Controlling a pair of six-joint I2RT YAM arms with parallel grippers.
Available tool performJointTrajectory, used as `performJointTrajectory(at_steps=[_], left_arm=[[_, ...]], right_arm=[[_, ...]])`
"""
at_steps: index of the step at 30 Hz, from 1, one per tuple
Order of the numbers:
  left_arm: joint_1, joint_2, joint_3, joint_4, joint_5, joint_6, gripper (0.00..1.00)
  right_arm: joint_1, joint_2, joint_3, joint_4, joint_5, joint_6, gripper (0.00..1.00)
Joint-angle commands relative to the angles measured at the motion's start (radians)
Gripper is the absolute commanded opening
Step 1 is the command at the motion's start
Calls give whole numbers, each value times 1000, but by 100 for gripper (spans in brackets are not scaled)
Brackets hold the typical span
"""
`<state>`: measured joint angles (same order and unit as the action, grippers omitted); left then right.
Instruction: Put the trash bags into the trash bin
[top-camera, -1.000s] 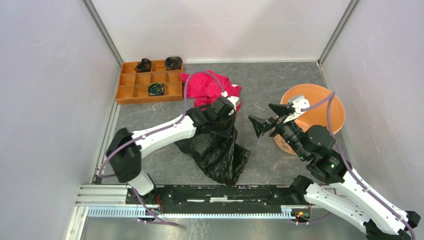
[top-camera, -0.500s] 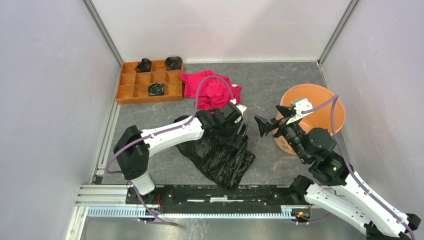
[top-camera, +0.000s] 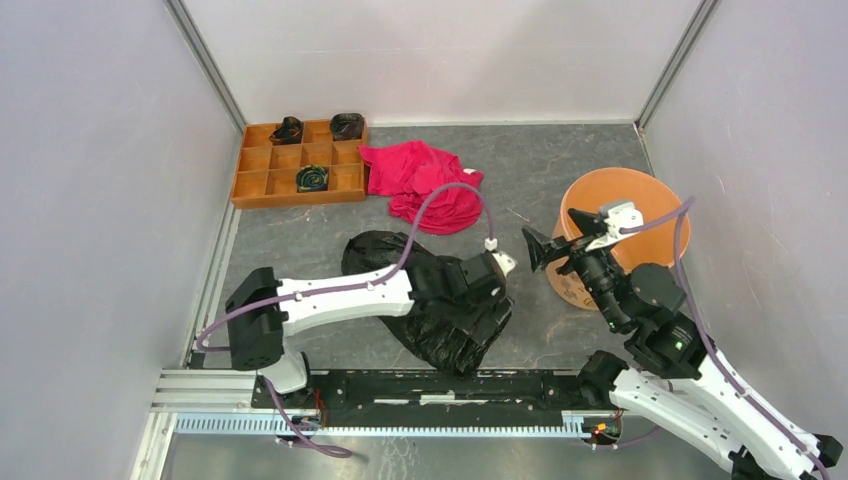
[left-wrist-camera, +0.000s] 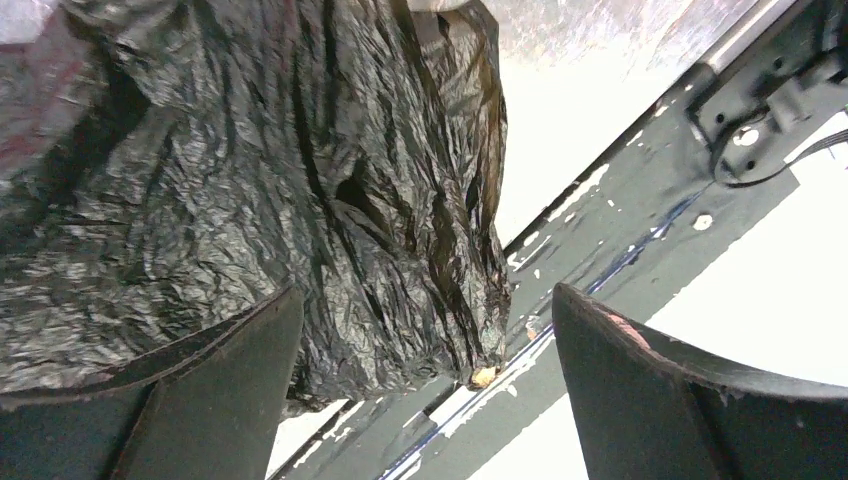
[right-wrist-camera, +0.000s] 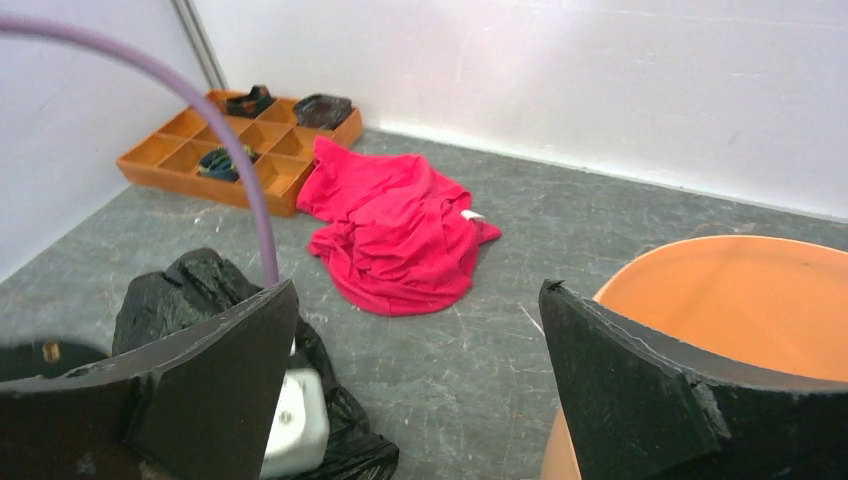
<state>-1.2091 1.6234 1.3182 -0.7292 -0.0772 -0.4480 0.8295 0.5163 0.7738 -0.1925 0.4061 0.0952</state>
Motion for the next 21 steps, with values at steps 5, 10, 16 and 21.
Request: performJointTrajectory(at_steps=[5, 10, 16, 21], left_arm=[[-128, 151, -9, 69, -227, -43, 100], [-184, 320, 85, 5, -368, -34, 100], [-191, 421, 85, 19, -401, -23, 99], [-188, 413, 43, 50, -392, -31, 68]], right_arm=[[0, -151, -13, 60, 148, -13, 98], [1, -196, -8, 42, 179, -14, 98], [0, -191, -1, 12, 172, 1, 98], [0, -190, -4, 12, 171, 6, 98]])
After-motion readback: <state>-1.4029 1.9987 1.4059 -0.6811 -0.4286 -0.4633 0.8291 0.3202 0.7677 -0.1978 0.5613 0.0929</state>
